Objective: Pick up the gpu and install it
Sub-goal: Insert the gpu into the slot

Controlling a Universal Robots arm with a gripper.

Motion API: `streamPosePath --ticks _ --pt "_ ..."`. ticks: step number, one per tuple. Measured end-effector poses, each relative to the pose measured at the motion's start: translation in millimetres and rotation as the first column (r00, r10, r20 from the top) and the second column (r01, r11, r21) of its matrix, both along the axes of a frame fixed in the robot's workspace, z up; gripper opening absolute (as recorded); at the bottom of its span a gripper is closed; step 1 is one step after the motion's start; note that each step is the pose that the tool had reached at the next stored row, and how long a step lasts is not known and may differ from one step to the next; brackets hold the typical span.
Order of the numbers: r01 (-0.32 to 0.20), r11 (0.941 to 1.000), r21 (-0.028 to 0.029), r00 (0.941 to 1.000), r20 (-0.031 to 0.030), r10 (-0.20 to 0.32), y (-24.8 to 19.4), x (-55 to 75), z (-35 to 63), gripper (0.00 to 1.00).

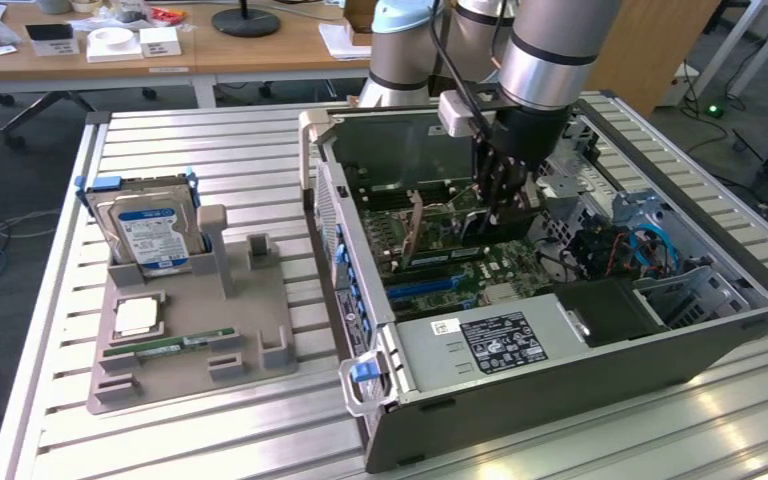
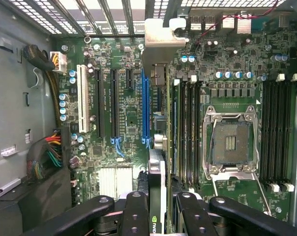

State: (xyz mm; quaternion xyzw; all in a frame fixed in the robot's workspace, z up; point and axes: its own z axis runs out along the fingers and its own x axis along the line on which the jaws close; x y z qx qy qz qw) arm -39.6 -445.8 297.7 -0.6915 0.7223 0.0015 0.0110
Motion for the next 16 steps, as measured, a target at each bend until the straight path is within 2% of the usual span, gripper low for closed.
streamPosePath --ticks 16 --pt "0.000 1.0000 -0.0001 1.0000 0.0000 0.000 0.0 -0.2 -5.9 0.27"
